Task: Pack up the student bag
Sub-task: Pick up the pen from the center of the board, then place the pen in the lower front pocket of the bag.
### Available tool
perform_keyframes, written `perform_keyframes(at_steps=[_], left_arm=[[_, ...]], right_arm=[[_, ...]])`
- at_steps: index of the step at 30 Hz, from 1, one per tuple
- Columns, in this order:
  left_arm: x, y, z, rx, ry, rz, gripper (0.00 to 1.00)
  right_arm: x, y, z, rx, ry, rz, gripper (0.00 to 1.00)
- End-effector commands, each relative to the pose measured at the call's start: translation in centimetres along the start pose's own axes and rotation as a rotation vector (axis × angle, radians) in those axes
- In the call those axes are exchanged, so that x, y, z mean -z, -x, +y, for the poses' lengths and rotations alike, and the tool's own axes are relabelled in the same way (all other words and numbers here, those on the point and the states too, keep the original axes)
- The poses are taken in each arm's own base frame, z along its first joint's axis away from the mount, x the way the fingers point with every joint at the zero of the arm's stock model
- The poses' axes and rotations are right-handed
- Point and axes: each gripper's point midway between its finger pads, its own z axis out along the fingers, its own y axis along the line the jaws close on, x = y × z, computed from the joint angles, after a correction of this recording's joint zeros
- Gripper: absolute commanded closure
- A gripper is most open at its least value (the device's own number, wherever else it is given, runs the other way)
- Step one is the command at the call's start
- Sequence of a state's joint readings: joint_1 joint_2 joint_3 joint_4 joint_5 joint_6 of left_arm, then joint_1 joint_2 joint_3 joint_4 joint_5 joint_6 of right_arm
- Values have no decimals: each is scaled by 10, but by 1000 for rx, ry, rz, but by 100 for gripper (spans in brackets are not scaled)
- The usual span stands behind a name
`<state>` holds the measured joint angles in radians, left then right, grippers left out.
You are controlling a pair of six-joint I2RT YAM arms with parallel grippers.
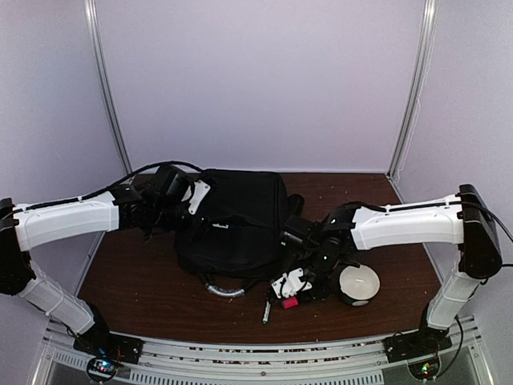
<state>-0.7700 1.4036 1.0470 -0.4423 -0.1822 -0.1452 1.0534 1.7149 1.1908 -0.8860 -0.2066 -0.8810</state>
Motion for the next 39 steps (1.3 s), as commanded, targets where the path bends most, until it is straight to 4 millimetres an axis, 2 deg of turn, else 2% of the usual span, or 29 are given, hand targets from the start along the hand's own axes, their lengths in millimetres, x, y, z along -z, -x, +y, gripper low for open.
perform_keyframes(at_steps=[1, 5, 9, 12, 17, 19, 20, 26, 29, 33, 39], left_arm=[[-8, -1, 4, -152, 24, 37, 42], [-16, 5, 8, -132, 31, 9, 43], [-24, -3, 34, 5, 104, 39, 44], [-16, -7, 48, 158, 111, 17, 41], [7, -18, 62, 393, 60, -33, 30], [11, -28, 60, 492, 8, -32, 29], [13, -31, 59, 532, -19, -35, 29], [11, -69, 54, 757, -71, -24, 32], [5, -75, 37, 886, -200, -119, 32], [4, -67, 21, 980, -362, -223, 32], [-6, -70, 13, 980, -396, -184, 36]], right_arm=[[64, 33, -28, -81, -61, -187, 91], [105, 45, -64, -153, -132, -310, 91], [133, 55, -115, -240, -279, -416, 90], [146, 66, -149, -293, -372, -466, 90], [143, 81, -207, -409, -462, -472, 89], [133, 86, -221, -435, -450, -454, 89], [136, 93, -227, -439, -453, -466, 89], [105, 112, -234, -417, -393, -443, 88], [94, 117, -244, -429, -402, -449, 88], [84, 126, -247, -442, -371, -478, 88], [59, 142, -246, -421, -326, -487, 88]])
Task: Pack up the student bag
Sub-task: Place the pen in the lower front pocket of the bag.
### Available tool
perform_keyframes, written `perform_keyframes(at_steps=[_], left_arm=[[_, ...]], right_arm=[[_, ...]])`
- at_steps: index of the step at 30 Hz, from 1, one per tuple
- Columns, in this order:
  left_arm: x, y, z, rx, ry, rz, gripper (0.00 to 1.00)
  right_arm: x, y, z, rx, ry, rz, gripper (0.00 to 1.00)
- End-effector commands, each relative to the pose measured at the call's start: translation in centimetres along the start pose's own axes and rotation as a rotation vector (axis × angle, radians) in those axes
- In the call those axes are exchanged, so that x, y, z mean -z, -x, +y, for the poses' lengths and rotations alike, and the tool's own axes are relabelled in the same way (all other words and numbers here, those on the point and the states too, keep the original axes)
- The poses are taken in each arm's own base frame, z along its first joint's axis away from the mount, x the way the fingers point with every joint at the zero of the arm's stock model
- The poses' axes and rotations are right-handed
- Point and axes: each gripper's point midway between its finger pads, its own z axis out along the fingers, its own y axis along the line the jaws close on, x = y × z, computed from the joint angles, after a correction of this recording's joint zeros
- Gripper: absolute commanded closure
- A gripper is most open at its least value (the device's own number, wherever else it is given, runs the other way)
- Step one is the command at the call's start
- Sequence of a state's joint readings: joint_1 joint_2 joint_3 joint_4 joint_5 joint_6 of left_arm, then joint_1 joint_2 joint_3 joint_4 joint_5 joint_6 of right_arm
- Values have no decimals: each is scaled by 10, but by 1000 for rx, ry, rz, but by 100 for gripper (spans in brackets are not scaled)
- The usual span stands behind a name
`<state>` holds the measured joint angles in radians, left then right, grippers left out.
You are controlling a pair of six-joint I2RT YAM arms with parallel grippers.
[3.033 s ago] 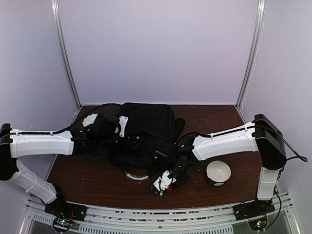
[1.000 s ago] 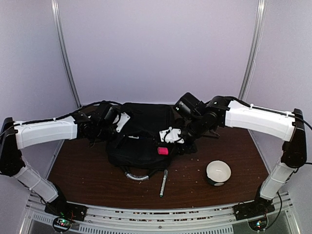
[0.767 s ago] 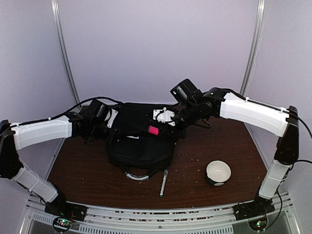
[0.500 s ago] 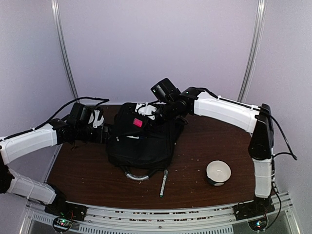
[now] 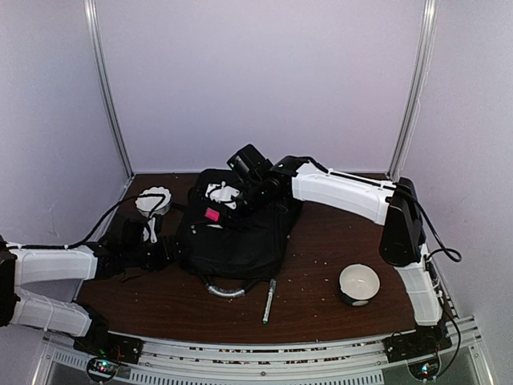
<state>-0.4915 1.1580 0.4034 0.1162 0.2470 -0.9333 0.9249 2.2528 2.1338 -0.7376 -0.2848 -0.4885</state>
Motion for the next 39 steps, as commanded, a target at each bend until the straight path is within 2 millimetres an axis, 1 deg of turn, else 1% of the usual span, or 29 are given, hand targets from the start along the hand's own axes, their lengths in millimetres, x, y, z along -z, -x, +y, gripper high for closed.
perform_keyframes(at_steps=[1, 5, 8, 10, 11, 13, 15, 16, 18, 21, 26, 31, 33, 35, 37, 39], left_arm=[[-1, 18, -35, 18, -157, -41, 38], [-3, 19, -39, 15, -168, -33, 46], [-4, 20, -40, 16, -175, -33, 56], [-4, 19, -42, 17, -185, -31, 66], [-4, 20, -44, 16, -196, -34, 73], [-4, 20, -47, 13, -213, -34, 82], [-3, 22, -51, 6, -228, -39, 96], [-3, 23, -52, 4, -233, -42, 100], [-2, 24, -54, 0, -240, -46, 100], [1, 27, -58, -8, -248, -59, 100], [7, 31, -64, -28, -264, -72, 100], [22, 40, -81, -75, -298, -105, 100], [29, 45, -88, -94, -304, -116, 100], [35, 48, -93, -106, -304, -126, 100], [40, 51, -96, -118, -300, -134, 100], [45, 54, -98, -127, -295, -143, 100]], right_arm=[[-17, 9, 8, 0, 25, -27, 87], [-33, 7, 8, 23, 0, -15, 88], [-39, 6, 5, 51, -29, 2, 88], [-42, 4, 1, 71, -49, 14, 87], [-42, 3, -1, 85, -58, 21, 87], [-44, -2, -1, 121, -74, 44, 87], [-47, -6, -2, 167, -105, 78, 87], [-48, -8, -4, 196, -131, 95, 87], [-49, -12, -11, 234, -193, 129, 87], [-47, -12, -23, 264, -275, 158, 87], [-39, -11, -43, 292, -394, 196, 86], [-36, -17, -49, 332, -431, 231, 85], [-33, -17, -54, 337, -473, 235, 84], [-24, -14, -68, 317, -571, 230, 80], [-16, -9, -77, 303, -638, 214, 78], [-4, 0, -85, 282, -688, 186, 77]])
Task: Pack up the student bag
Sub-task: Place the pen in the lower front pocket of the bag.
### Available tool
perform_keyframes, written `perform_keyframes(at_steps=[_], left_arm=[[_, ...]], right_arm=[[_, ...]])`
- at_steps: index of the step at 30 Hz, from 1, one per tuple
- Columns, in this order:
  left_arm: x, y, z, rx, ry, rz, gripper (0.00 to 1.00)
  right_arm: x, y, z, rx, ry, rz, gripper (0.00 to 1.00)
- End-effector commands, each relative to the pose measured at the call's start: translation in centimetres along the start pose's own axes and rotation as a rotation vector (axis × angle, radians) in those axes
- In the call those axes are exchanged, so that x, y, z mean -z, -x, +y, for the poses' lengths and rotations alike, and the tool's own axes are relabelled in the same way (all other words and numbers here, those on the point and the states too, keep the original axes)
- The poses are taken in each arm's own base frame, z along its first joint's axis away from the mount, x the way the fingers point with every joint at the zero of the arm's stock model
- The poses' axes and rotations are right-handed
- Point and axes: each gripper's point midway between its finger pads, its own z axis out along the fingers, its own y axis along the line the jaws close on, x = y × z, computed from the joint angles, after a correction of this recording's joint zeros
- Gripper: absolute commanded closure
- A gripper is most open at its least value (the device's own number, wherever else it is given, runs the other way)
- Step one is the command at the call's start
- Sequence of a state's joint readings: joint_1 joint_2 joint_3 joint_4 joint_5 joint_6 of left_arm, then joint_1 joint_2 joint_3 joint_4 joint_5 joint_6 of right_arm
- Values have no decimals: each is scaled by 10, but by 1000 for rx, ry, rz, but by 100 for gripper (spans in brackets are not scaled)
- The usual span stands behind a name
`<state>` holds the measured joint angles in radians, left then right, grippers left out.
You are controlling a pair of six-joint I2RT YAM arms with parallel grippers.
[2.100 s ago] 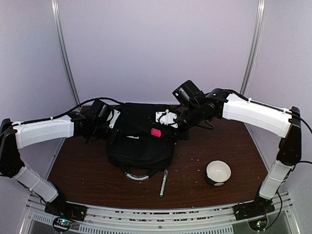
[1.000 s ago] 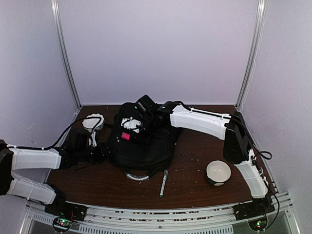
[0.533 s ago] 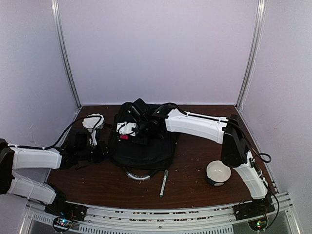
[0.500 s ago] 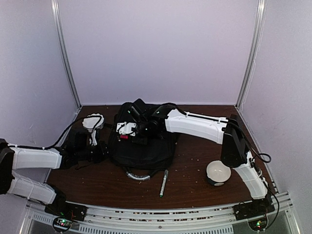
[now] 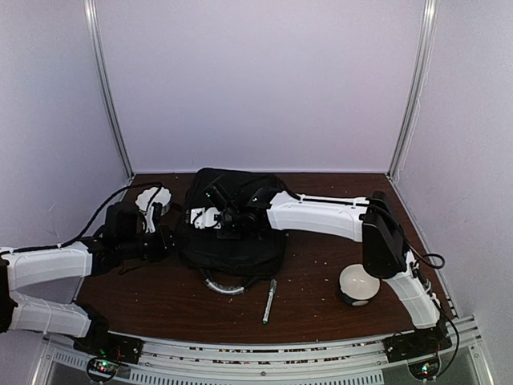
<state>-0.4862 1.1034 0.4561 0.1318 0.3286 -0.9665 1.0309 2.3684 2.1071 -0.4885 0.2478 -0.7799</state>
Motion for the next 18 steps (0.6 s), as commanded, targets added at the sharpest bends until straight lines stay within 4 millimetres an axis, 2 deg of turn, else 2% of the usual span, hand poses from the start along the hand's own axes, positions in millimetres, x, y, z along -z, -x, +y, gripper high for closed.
perform_keyframes(at_steps=[1, 3, 5, 8, 12, 18], left_arm=[[23, 37, -62, -139, -156, -112, 100], [26, 39, -65, -145, -154, -116, 100], [27, 41, -68, -147, -157, -119, 100], [28, 43, -70, -148, -157, -125, 100], [28, 44, -70, -148, -157, -127, 100], [26, 44, -68, -149, -147, -126, 100]], right_arm=[[17, -19, -69, -91, -250, 65, 76], [23, -18, -77, -107, -265, 60, 74], [29, -16, -78, -107, -254, 50, 66], [37, -17, -62, -97, -153, 31, 55], [62, -12, -43, -105, 9, -29, 47], [86, -12, -27, -144, 143, -52, 44]])
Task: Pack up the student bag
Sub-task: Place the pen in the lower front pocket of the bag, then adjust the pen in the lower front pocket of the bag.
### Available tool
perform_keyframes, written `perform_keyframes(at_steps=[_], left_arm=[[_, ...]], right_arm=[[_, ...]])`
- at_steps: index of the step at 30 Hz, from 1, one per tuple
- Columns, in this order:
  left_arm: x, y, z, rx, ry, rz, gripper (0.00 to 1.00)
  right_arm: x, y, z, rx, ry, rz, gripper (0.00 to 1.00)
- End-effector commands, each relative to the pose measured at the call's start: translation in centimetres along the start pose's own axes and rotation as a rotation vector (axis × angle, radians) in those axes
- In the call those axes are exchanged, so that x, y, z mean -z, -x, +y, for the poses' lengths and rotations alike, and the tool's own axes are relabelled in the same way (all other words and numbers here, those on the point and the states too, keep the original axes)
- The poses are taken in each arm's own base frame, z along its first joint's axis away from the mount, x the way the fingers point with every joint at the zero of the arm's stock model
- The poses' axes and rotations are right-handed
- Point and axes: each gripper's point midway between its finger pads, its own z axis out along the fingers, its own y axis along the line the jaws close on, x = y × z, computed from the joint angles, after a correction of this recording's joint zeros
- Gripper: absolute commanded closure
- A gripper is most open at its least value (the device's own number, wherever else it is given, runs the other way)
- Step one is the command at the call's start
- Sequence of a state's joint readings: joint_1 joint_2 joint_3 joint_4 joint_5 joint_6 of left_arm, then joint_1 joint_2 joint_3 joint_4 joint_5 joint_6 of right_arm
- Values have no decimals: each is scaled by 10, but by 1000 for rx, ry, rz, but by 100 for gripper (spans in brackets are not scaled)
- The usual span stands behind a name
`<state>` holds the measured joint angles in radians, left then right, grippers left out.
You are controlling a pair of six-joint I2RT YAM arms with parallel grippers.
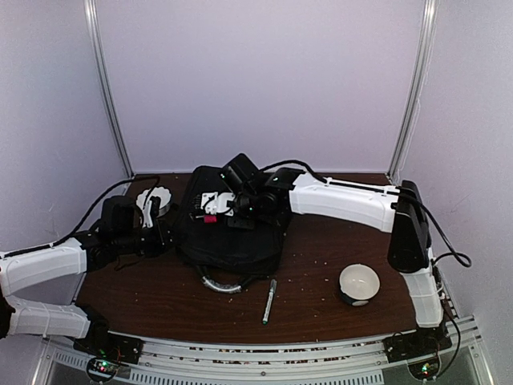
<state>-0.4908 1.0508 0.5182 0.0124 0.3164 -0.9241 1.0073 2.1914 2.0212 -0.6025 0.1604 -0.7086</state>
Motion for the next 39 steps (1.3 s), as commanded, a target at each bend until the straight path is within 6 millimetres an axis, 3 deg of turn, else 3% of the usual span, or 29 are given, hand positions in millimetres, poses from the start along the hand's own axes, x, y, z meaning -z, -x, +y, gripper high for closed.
perform_keyframes(at_steps=[1, 6, 8, 10, 11, 17, 28, 35, 39], left_arm=[[15, 39, -53, -105, -153, -127, 100], [14, 40, -55, -109, -154, -121, 100], [15, 40, -56, -110, -154, -117, 100], [15, 40, -56, -110, -155, -114, 100], [15, 40, -57, -111, -155, -113, 100], [15, 39, -58, -114, -160, -102, 100], [19, 37, -59, -122, -159, -95, 100], [18, 32, -56, -111, -158, -90, 100], [20, 32, -58, -110, -160, -90, 100]], right_arm=[[34, -1, -2, -69, 93, -30, 44], [46, 4, -4, -121, 130, -76, 42], [46, 7, -8, -138, 132, -95, 29], [40, 8, -12, -156, 129, -96, 2], [38, 11, -15, -160, 134, -100, 0], [3, 10, -19, -188, 132, -70, 0], [-38, 2, -13, -195, 97, -31, 2], [-64, -14, -76, -397, -171, -13, 8], [-70, -30, -105, -406, -347, 31, 13]])
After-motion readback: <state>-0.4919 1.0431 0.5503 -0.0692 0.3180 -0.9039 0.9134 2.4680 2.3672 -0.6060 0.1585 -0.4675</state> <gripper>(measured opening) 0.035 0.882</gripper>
